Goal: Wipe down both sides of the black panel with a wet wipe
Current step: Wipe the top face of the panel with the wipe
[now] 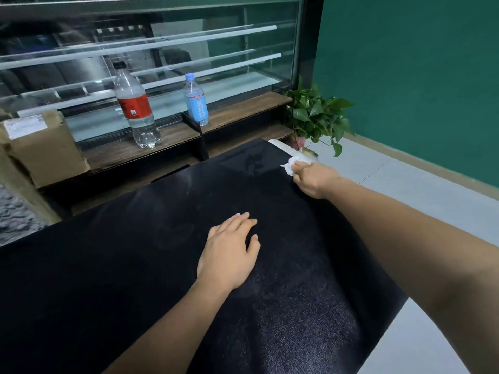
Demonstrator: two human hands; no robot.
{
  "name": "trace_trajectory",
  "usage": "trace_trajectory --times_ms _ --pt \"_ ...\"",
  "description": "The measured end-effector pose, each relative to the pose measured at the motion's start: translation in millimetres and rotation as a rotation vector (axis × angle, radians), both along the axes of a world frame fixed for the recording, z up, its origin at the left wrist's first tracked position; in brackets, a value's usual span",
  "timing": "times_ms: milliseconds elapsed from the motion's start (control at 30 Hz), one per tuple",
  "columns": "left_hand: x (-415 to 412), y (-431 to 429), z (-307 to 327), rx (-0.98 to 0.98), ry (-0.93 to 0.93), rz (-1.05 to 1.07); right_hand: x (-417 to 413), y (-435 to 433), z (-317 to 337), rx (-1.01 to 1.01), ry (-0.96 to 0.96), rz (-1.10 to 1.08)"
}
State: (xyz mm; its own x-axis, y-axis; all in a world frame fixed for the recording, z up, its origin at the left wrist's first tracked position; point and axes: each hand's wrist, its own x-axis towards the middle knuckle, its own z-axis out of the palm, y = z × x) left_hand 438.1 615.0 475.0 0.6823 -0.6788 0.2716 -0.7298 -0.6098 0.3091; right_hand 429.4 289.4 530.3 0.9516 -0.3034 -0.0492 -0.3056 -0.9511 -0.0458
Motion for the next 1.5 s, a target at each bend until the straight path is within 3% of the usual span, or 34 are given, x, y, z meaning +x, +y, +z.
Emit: trace_trajectory --times_ms 167,567,1067,1167,1367,1500 --pt "-0.4 0.5 0.4 0.004 0.001 0.001 -1.3 3.2 -3.3 0.015 0.004 -0.103" --pt "0.7 -1.2 0.5 -0.004 -0.001 -0.002 6.5 27.2 -8.6 0.077 -0.036 -0.079" --pt "3.5 1.7 2.5 -0.005 0.020 -0.022 12.3 105.4 -16.3 0.212 -0.072 0.176" --pt "5.6 1.5 3.4 -0.007 0.053 -0.033 0.7 96.0 -17.4 0.283 -0.145 0.236" --pt "19.3 -4.5 14.5 0.018 0.038 -0.072 -23.5 32.8 -16.7 0.086 -0.211 0.135" --pt "39.8 -24.2 25.2 0.024 0.041 -0.099 -31.4 6.9 -27.2 0.077 -0.180 0.084"
